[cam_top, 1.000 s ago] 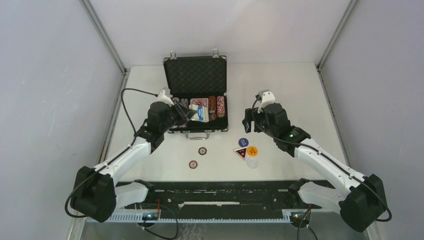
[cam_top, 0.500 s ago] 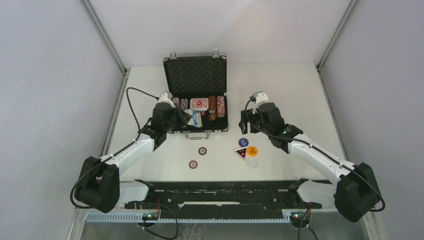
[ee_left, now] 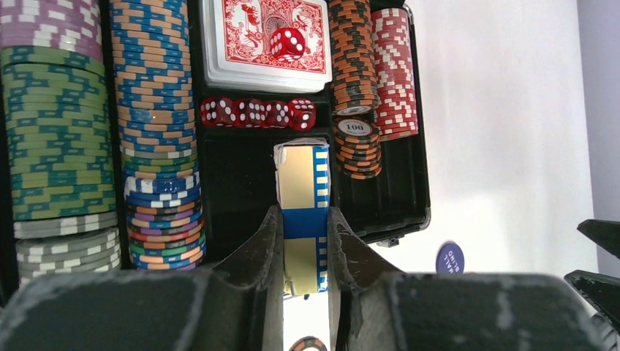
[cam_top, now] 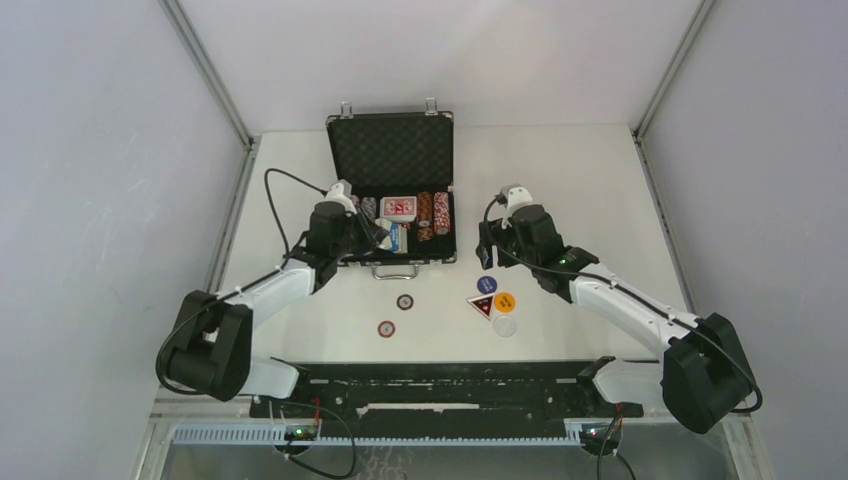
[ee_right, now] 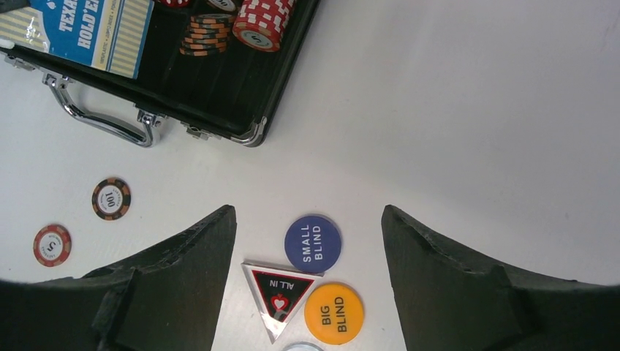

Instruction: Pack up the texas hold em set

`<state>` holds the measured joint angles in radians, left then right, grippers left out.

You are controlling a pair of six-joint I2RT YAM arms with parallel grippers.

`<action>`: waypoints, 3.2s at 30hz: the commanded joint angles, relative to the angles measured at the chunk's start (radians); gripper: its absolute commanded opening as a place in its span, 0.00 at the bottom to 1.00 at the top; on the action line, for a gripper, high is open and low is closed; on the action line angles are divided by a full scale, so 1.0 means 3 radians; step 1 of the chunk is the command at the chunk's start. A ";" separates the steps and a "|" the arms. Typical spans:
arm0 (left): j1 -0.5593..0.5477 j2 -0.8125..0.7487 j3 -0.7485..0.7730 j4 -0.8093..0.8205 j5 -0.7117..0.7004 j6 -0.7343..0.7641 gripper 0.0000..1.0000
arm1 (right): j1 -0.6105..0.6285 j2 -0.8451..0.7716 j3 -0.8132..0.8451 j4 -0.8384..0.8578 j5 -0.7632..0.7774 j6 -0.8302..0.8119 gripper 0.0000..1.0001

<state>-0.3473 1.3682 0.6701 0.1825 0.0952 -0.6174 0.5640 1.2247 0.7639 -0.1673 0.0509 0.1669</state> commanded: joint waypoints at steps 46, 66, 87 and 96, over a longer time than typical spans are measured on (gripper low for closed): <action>-0.0183 0.0131 0.0753 -0.0986 -0.0670 0.0614 0.79 | 0.0014 0.0117 0.0111 0.0140 0.0025 0.0047 0.77; -0.0413 0.1020 0.1029 -0.0857 -0.0455 0.0509 0.73 | 0.0023 0.0086 0.0087 0.0073 0.0063 0.0064 0.69; -0.0550 -0.0846 0.0046 -0.0335 -0.1389 0.0066 0.90 | 0.1067 0.0930 0.0832 0.0003 0.0237 -0.0005 0.70; -0.0054 -0.1178 -0.0617 -0.0277 -0.0848 -0.0307 0.92 | 0.1399 0.1621 0.1419 -0.0190 0.0155 0.0020 0.71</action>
<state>-0.3847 1.0698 0.5621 0.0582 -0.2241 -0.6502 0.9249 1.6554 1.1023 -0.2039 0.0990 0.1627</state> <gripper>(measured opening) 0.949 0.704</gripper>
